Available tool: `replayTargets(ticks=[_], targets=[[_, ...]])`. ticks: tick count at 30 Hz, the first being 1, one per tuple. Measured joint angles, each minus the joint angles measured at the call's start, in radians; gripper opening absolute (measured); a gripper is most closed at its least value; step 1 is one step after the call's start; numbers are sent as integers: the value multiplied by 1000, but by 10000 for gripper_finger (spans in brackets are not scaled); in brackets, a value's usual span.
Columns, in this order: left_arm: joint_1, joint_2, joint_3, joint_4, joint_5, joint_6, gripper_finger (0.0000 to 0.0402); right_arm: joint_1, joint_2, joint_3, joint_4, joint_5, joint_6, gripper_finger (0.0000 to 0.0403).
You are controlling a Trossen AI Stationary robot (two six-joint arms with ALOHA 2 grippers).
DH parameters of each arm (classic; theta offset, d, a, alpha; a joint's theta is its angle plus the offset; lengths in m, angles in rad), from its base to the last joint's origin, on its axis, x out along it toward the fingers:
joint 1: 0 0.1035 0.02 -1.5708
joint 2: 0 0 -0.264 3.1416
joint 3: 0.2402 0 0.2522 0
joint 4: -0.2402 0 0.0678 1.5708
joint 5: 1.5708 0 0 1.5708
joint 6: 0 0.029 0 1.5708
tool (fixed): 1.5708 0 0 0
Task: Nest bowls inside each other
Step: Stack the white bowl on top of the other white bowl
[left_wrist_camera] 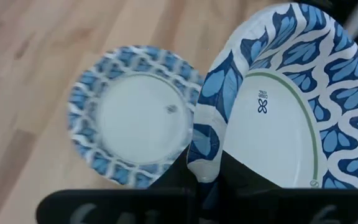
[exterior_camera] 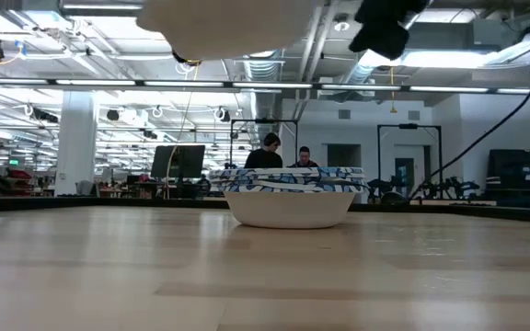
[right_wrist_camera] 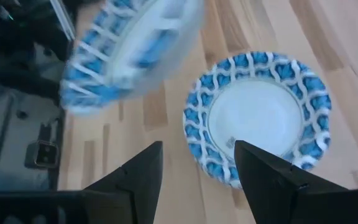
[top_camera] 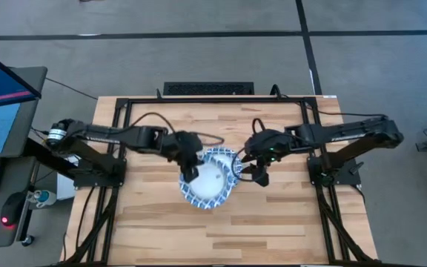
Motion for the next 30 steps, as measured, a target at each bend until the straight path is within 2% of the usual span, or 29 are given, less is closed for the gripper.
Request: replayTargets(ticks=[6, 10, 15, 19, 30], targets=[[106, 3, 0, 11, 11, -105, 0, 0, -145, -212, 275, -26, 4, 221], [163, 53, -1, 81, 25, -171, 0, -4, -224, -336, 452, -51, -6, 221], [170, 174, 0, 172, 96, -134, 0, -11, -288, -453, 534, -52, 15, 221], [173, 246, -1, 168, 97, -89, 0, -11, -328, -516, 546, -51, 17, 221], [245, 291, 0, 173, 59, -73, 0, -23, -411, -606, 646, -50, 25, 221]])
